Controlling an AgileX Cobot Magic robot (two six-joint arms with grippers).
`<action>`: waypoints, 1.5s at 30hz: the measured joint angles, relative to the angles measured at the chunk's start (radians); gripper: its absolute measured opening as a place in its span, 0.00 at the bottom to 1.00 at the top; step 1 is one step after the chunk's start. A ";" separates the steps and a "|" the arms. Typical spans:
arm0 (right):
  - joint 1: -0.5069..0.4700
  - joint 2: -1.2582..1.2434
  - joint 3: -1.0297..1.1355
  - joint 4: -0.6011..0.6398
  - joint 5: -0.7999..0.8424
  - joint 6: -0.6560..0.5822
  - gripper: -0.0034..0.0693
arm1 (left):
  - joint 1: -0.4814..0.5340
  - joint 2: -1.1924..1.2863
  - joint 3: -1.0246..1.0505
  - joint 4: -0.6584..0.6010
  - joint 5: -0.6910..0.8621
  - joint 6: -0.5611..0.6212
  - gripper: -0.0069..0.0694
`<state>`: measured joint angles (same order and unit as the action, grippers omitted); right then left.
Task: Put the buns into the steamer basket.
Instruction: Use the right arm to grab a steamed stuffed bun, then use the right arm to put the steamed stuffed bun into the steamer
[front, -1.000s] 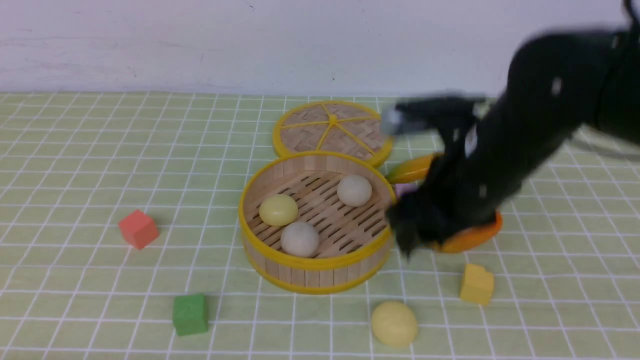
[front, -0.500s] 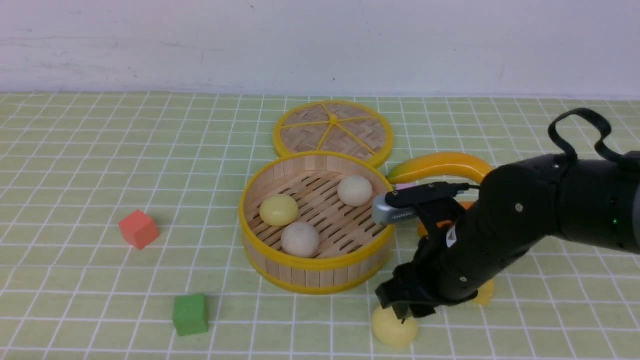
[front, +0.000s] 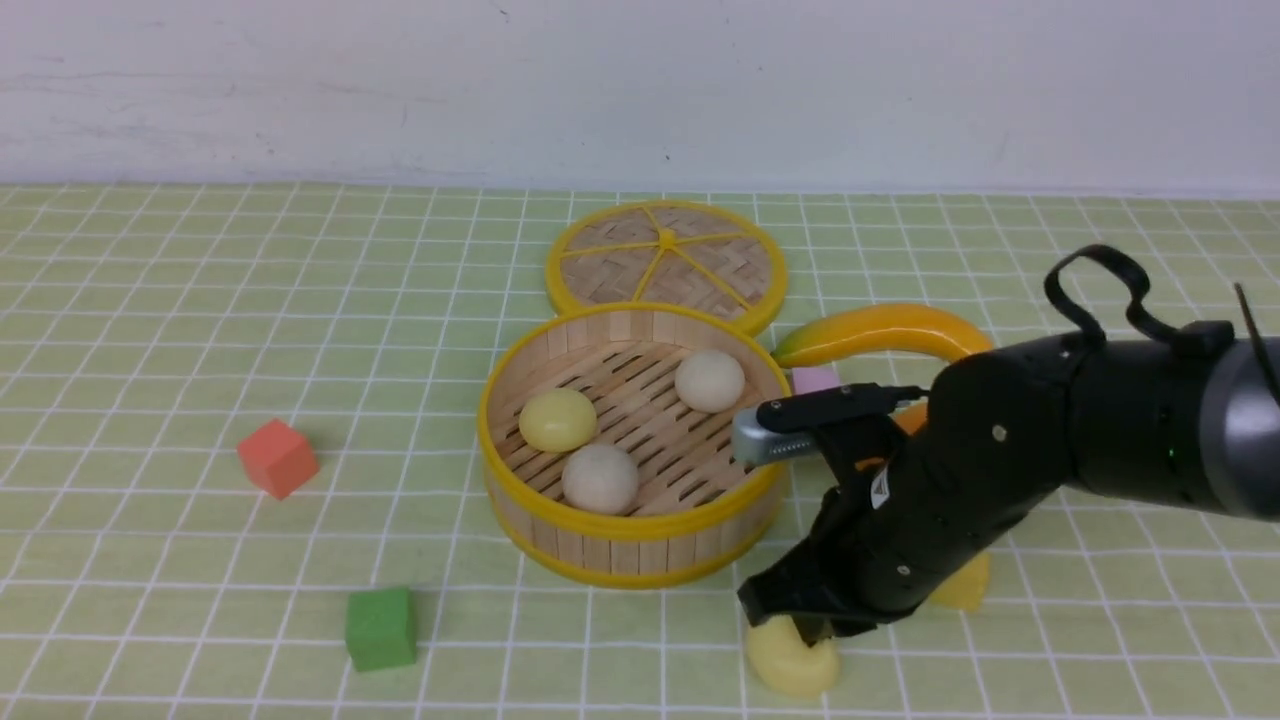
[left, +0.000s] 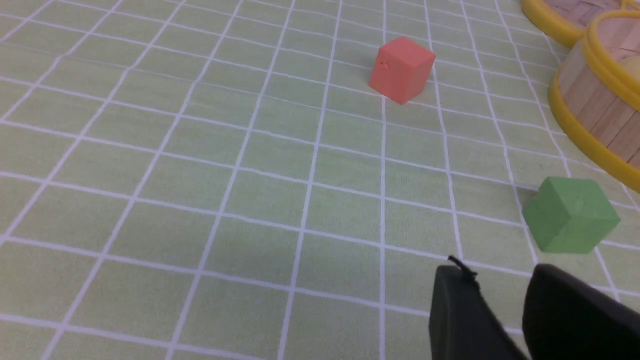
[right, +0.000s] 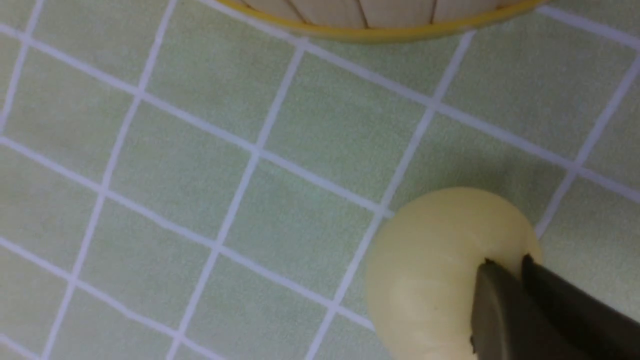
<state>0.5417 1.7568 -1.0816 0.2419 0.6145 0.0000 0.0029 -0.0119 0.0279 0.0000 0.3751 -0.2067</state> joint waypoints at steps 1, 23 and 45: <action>-0.004 -0.005 -0.011 0.000 0.013 0.000 0.05 | 0.000 0.000 0.000 0.000 0.000 0.000 0.35; -0.082 0.125 -0.435 0.134 -0.143 0.000 0.04 | 0.000 0.000 0.000 0.000 0.000 0.000 0.38; -0.089 0.174 -0.435 -0.009 0.024 0.024 0.69 | 0.000 0.000 0.000 0.000 0.000 0.000 0.40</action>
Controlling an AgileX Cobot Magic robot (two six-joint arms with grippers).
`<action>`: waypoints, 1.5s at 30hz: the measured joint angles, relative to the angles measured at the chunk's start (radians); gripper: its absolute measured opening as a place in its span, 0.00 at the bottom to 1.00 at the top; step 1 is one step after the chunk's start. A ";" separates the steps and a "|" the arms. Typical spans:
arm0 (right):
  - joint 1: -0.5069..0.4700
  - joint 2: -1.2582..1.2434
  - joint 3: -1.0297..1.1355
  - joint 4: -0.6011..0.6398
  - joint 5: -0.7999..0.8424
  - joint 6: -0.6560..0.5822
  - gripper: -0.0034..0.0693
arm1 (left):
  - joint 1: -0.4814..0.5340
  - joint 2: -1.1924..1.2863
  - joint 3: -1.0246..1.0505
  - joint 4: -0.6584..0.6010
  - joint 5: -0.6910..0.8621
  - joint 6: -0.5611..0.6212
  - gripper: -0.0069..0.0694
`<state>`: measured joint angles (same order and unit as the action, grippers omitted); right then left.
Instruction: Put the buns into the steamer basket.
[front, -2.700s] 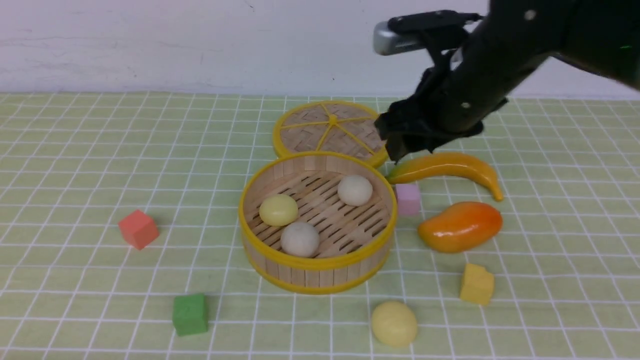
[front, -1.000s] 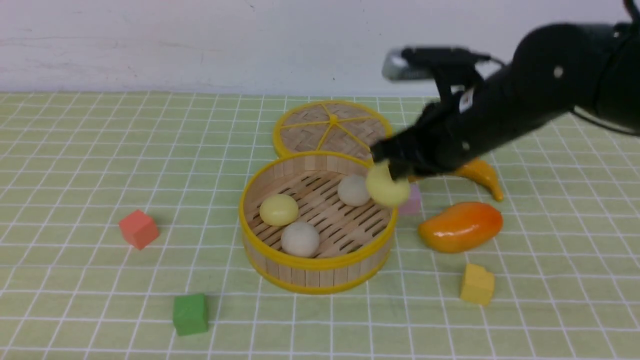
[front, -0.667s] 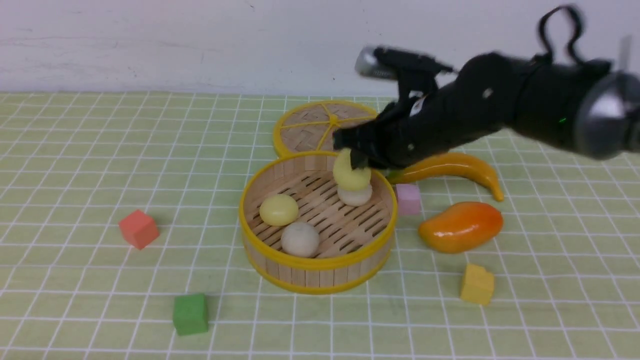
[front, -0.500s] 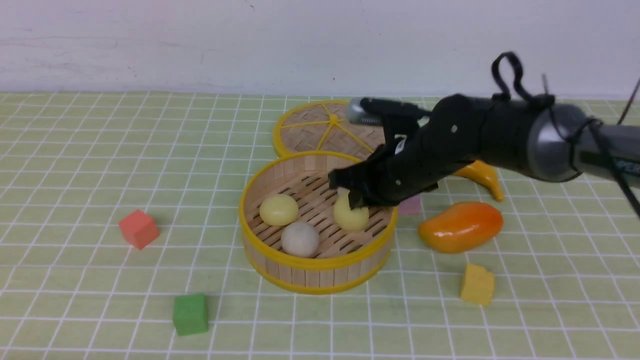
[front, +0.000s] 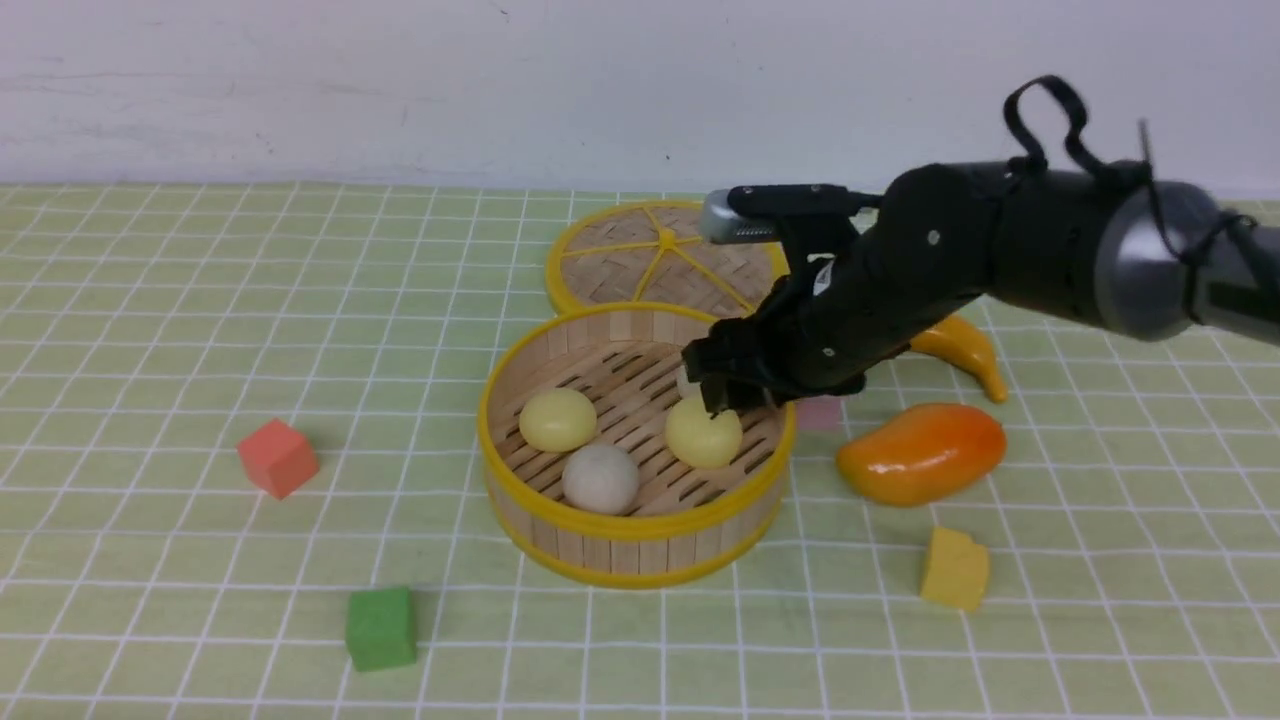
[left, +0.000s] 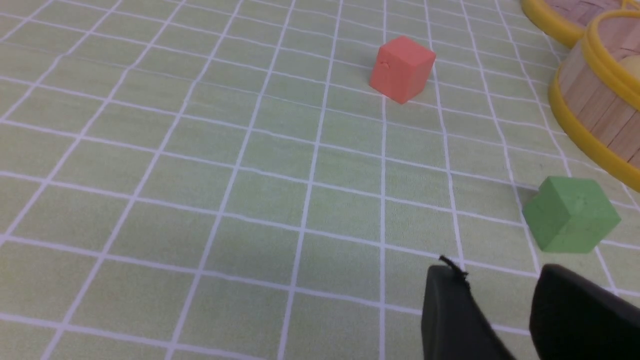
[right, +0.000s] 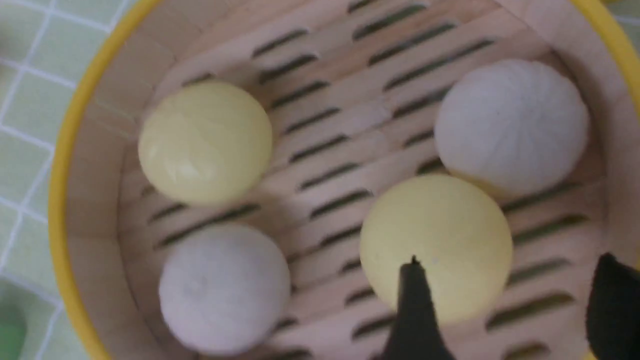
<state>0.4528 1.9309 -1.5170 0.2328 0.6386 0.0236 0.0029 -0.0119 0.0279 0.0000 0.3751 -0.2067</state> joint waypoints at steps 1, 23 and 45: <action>-0.001 -0.025 0.000 -0.008 0.062 0.020 0.71 | 0.000 0.000 0.000 0.000 0.000 0.000 0.40; -0.004 -0.353 0.186 0.093 0.495 -0.069 0.02 | 0.000 0.000 0.000 0.000 0.000 0.000 0.40; -0.064 -0.748 0.418 -0.210 -0.056 -0.074 0.03 | 0.000 0.000 0.000 0.000 0.000 0.000 0.40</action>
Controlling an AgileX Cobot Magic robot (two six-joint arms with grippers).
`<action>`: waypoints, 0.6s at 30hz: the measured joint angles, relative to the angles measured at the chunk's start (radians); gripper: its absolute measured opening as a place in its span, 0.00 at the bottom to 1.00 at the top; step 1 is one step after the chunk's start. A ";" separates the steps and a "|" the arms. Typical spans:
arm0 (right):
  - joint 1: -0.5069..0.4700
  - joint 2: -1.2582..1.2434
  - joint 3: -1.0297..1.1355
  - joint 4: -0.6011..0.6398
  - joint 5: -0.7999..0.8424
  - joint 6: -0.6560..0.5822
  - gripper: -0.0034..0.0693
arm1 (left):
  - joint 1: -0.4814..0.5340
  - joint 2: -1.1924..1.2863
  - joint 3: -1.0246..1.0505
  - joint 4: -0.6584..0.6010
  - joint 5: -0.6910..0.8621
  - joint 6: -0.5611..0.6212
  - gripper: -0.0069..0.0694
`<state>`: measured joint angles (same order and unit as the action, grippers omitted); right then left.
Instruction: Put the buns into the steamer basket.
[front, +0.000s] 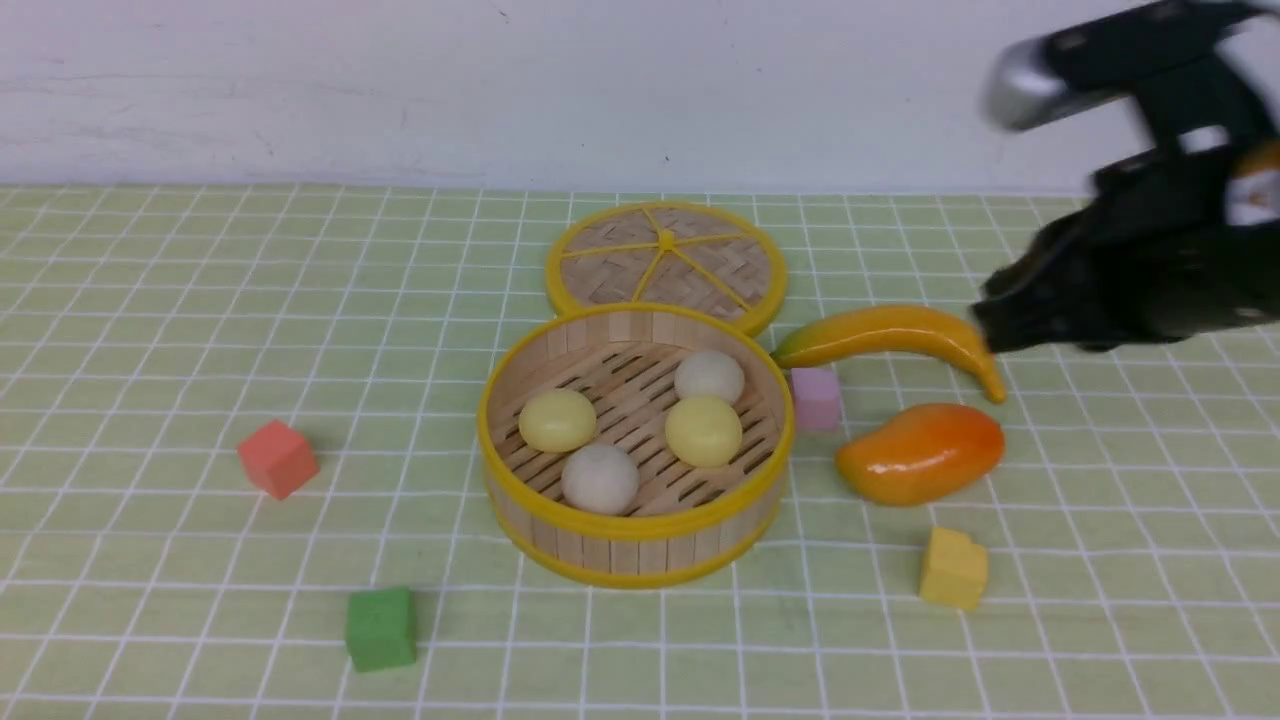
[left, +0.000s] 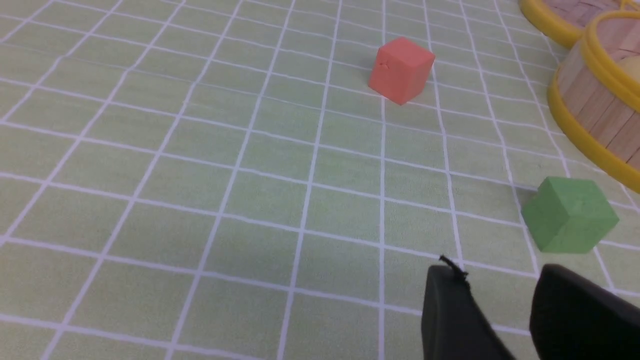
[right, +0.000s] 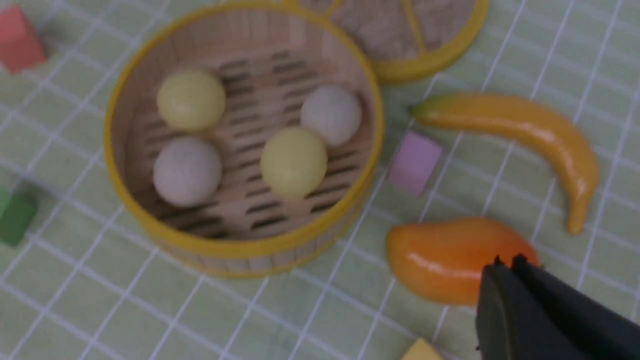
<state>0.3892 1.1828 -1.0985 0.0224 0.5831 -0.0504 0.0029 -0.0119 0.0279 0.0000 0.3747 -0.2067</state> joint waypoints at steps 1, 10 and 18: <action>-0.019 -0.045 0.045 0.006 -0.033 0.000 0.03 | 0.000 0.000 0.000 0.000 0.000 0.000 0.40; -0.267 -0.613 0.646 0.036 -0.298 0.001 0.05 | 0.000 0.000 0.000 0.000 0.000 0.000 0.40; -0.373 -1.136 1.102 0.043 -0.316 0.001 0.05 | 0.000 0.000 0.000 0.000 0.000 0.000 0.40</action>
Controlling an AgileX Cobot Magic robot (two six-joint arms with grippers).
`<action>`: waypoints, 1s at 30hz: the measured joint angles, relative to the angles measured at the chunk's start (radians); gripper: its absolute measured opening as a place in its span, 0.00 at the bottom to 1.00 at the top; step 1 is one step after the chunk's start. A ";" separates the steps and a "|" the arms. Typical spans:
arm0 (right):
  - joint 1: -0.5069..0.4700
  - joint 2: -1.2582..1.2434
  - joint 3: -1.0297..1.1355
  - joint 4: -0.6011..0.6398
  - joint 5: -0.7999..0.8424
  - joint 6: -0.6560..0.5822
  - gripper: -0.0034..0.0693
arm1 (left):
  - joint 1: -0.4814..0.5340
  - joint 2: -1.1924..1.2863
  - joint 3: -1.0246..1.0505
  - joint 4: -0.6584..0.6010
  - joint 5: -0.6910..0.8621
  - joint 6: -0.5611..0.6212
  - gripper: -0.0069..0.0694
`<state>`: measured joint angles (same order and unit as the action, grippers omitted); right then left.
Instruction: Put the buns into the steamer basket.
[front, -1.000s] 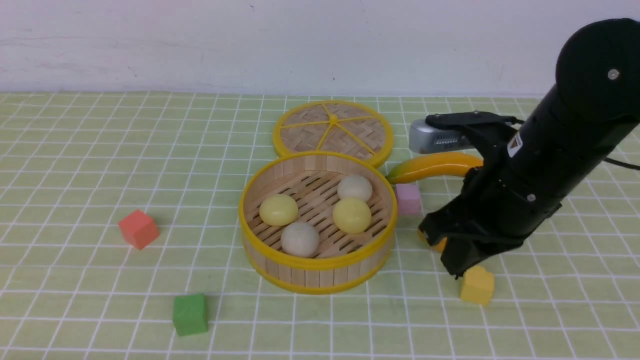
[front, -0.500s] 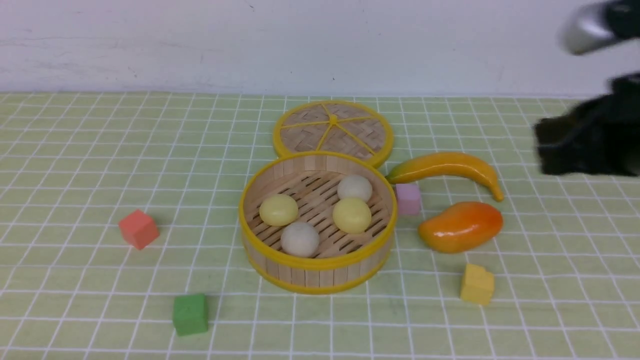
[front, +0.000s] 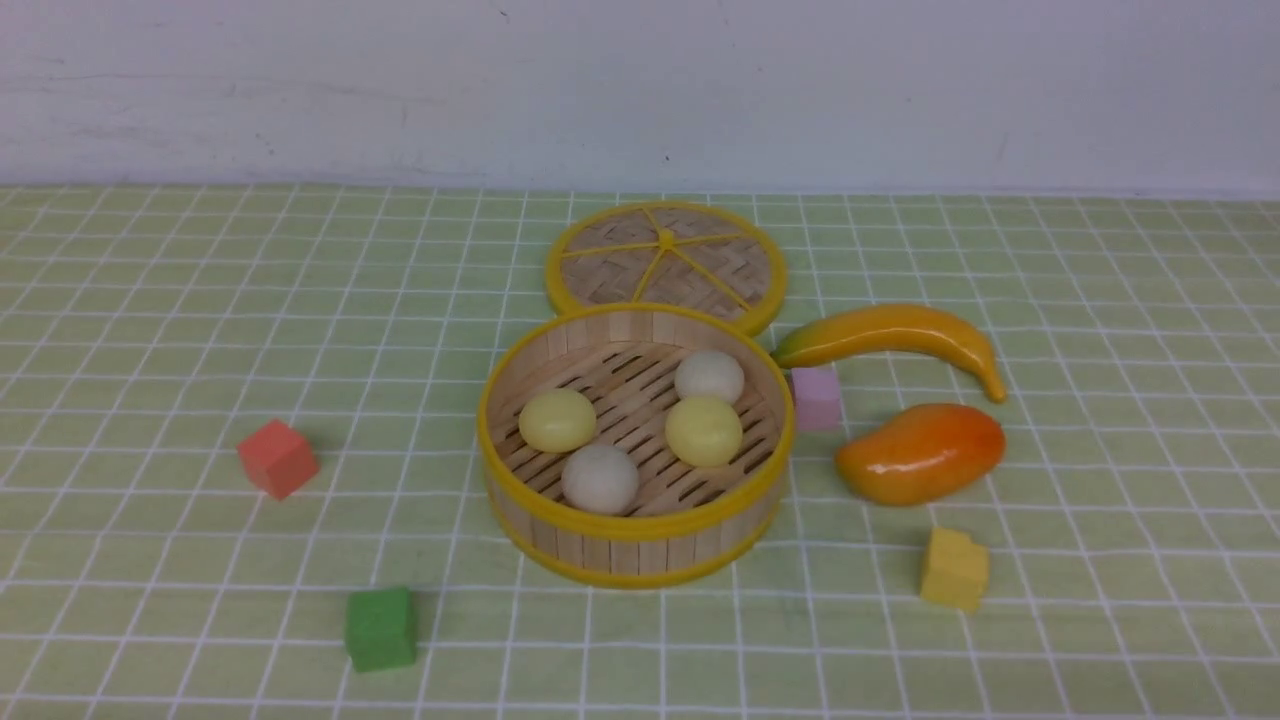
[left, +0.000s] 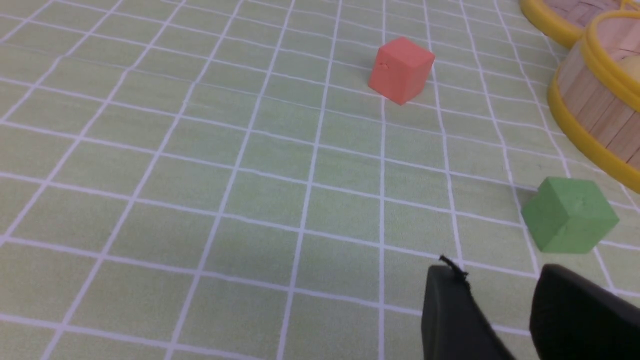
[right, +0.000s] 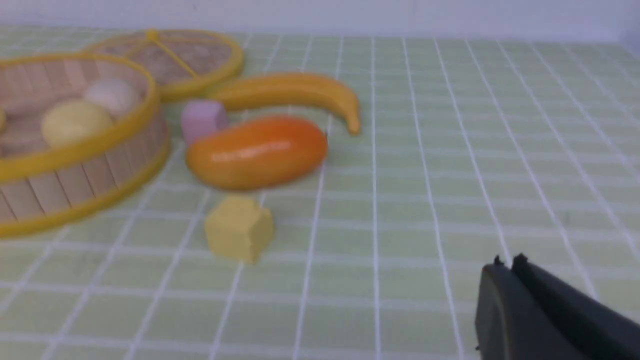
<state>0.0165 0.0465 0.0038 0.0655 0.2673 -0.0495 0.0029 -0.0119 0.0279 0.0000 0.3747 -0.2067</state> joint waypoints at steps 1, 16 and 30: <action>-0.011 -0.027 0.010 0.007 0.050 0.000 0.05 | 0.000 0.000 0.000 0.000 0.001 0.000 0.40; -0.035 -0.057 0.015 0.067 0.123 0.012 0.07 | 0.000 0.000 0.002 0.000 0.001 0.000 0.40; -0.035 -0.057 0.015 0.072 0.123 0.016 0.09 | 0.000 0.000 0.002 0.000 0.001 0.000 0.40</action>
<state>-0.0184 -0.0105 0.0191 0.1371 0.3905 -0.0332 0.0029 -0.0119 0.0298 0.0000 0.3762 -0.2067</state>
